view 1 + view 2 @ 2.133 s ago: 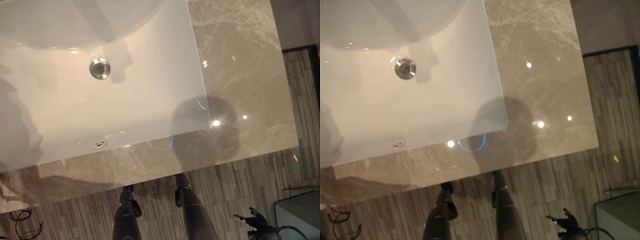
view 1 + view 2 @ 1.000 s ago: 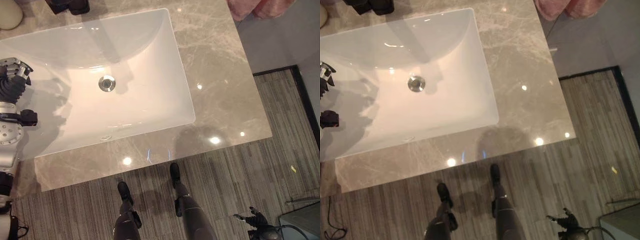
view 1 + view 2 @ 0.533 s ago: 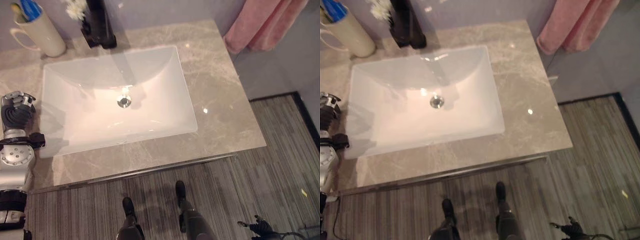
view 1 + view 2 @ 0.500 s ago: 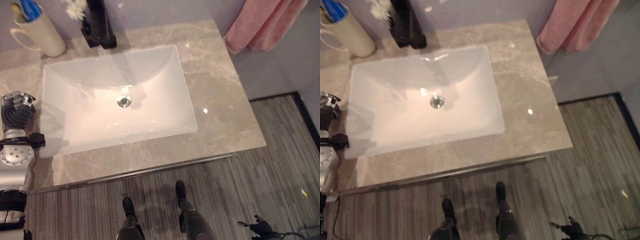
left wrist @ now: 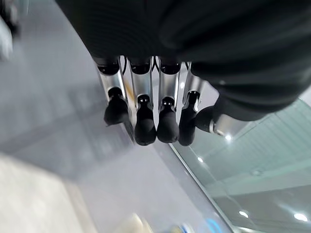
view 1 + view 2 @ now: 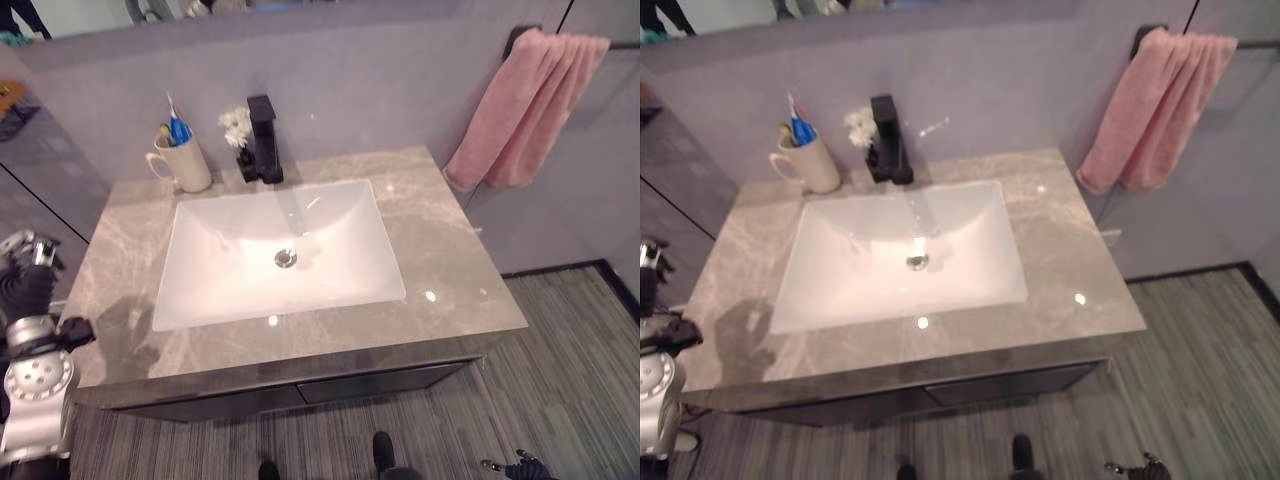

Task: Put brush and paste in cup on sink, flatten towel.

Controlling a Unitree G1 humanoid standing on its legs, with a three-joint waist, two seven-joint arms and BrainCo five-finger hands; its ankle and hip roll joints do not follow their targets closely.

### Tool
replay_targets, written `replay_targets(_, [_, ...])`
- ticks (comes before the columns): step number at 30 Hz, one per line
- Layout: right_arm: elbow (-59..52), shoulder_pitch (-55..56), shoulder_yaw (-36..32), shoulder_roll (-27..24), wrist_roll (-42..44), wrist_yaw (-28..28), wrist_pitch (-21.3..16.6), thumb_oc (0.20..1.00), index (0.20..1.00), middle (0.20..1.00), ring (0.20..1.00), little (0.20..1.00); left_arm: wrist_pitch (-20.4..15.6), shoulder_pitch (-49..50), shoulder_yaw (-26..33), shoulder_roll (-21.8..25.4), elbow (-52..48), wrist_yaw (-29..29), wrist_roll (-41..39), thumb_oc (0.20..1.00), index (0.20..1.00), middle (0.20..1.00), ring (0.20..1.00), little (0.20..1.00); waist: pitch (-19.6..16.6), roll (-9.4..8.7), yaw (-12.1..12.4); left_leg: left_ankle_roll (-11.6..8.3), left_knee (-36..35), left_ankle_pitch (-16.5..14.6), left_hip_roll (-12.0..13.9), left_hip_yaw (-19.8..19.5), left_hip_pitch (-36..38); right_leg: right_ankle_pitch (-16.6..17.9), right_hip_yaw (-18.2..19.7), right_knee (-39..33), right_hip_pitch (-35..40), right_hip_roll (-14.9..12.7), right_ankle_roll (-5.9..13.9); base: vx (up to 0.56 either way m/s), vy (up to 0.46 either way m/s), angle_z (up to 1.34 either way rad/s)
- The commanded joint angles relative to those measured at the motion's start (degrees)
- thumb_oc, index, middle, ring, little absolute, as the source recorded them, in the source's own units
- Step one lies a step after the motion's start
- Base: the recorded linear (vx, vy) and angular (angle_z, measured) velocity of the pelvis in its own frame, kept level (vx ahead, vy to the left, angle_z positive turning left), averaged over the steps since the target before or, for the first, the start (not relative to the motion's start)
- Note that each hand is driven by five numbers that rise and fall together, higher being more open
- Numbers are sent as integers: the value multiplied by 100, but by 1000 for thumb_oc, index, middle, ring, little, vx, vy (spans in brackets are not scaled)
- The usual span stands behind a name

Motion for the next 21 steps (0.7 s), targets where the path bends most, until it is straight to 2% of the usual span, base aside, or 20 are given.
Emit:
replay_targets(1, [183, -68, 40, 169, -163, -90, -42, 1000, 1000, 1000, 1000, 1000, -225, -108, 720, -68, 231, 562, 120, 526, 526, 526, 526, 526, 62, -404, 78, -25, 65, 106, 26, -94, 20, -277, -293, 39, 292, -441, 302, 5, -24, 5])
replay_targets(2, [195, -24, 37, 187, -173, -88, -40, 1000, 1000, 1000, 1000, 1000, -163, -20, 839, -156, 477, 734, 156, 580, 580, 580, 580, 580, 36, -416, 88, -27, 60, 109, 25, -81, 46, -288, -298, 39, 313, -435, 295, 7, -26, 7])
replay_targets(4, [201, 15, 45, 202, -181, -88, -44, 1000, 1000, 1000, 1000, 1000, -105, 75, 919, -176, 722, 863, 248, 862, 862, 862, 862, 862, 12, -433, 91, -29, 53, 109, 32, -72, 69, -295, -305, 39, 329, -427, 299, 1, -9, 2])
replay_targets(5, [197, 91, 37, 240, -184, -91, -65, 1000, 1000, 1000, 1000, 1000, 63, 270, 1007, -186, 1158, 1041, 468, 1000, 1000, 1000, 1000, 1000, -19, -458, 106, -26, 49, 102, 36, -54, 102, -292, -311, 39, 351, -421, 302, 0, 0, 0])
replay_targets(7, [197, 116, 52, 251, -181, -106, -69, 1000, 1000, 1000, 1000, 1000, 141, 360, 1057, -157, 1629, 1129, 507, 1000, 1000, 1000, 1000, 1000, -31, -471, 120, -23, 49, 104, 40, -41, 121, -288, -313, 39, 363, -417, 302, 0, 0, 0])
replay_targets(8, [208, 165, 71, 286, -180, -126, -76, 1000, 1000, 1000, 1000, 1000, 284, 435, 995, -159, 2333, 1251, 538, 1000, 1000, 1000, 1000, 1000, -55, -486, 103, -23, 47, 110, 44, -21, 139, -283, -306, 39, 380, -416, 306, 0, 0, 0])
replay_targets(10, [206, 171, 67, 293, -178, -128, -76, 1000, 1000, 1000, 1000, 1000, 245, 408, 969, -125, 2399, 1259, 524, 1000, 1000, 1000, 1000, 1000, -57, -492, 110, -23, 47, 108, 44, -20, 140, -285, -306, 39, 382, -416, 307, 0, 0, 0])
replay_targets(11, [216, 174, 153, 364, -200, -166, -110, 1000, 1000, 1000, 1000, 1000, 525, 421, 550, 29, 3288, 1279, 1062, 1000, 1000, 1000, 1000, 1000, -67, -513, 88, -27, 47, 107, 43, -5, 170, -278, -289, 39, 379, -407, 315, 0, 0, 0])
replay_targets(12, [240, 188, 176, 383, -197, -183, -122, 1000, 1000, 1000, 1000, 1000, 563, 370, 407, -102, 3584, 1165, 863, 1000, 1000, 1000, 1000, 1000, -79, -516, 72, -24, 47, 116, 47, 2, 170, -277, -289, 39, 381, -404, 313, 0, 0, 0])
replay_targets(14, [350, 204, 205, 452, -244, -241, -58, 1000, 1000, 1000, 1000, 1000, 589, 207, 38, -467, 4815, 910, 215, 1000, 1000, 1000, 1000, 1000, -108, -527, 3, -11, 47, 118, 50, 28, 198, -268, -278, 39, 397, -388, 308, 7, -9, -5])
replay_targets(15, [350, 204, 204, 453, -244, -241, -58, 1000, 1000, 1000, 1000, 1000, 586, 204, 35, -465, 4820, 909, 214, 1000, 1000, 1000, 1000, 1000, -108, -527, 5, -11, 47, 118, 50, 28, 198, -268, -278, 39, 397, -388, 308, 2, -10, -10])
replay_targets(16, [371, 179, 213, 475, -231, -246, -41, 1000, 1000, 1000, 1000, 1000, 697, 87, -158, -629, 5382, 703, 34, 1000, 1000, 1000, 1000, 1000, -113, -526, -33, -6, 47, 114, 44, 40, 222, -261, -258, 39, 407, -382, 304, 9, -3, -14])
replay_targets(17, [400, 126, 240, 477, -221, -226, 16, 1000, 1000, 1000, 1000, 1000, 884, -87, -505, -888, 6210, 264, -133, 1000, 1000, 1000, 1000, 1000, -143, -522, -118, 2, 47, 114, 41, 82, 234, -240, -225, 39, 388, -370, 296, 13, -2, -13])
replay_targets(19, [400, 104, 252, 482, -259, -230, 41, 1000, 1000, 1000, 1000, 1000, 905, -164, -733, -924, 6393, 180, 35, 1000, 1000, 1000, 1000, 1000, -148, -519, -143, 6, 47, 101, 39, 97, 246, -234, -192, 39, 382, -364, 293, 8, 2, -7])
replay_targets(20, [339, 72, 329, 519, -282, -262, 33, 1000, 1000, 1000, 1000, 1000, 969, -277, -1355, -1075, 6573, -46, 532, 1000, 1000, 1000, 1000, 1000, -155, -517, -197, 18, 47, 93, 31, 118, 257, -226, -158, 39, 370, -352, 290, 4, 1, -7])
replay_targets(21, [339, 72, 328, 519, -282, -262, 33, 1000, 1000, 1000, 1000, 1000, 969, -277, -1355, -1075, 6574, -46, 531, 1000, 1000, 1000, 1000, 1000, -154, -516, -196, 18, 47, 92, 31, 119, 259, -226, -157, 39, 370, -351, 290, 0, 1, -6])
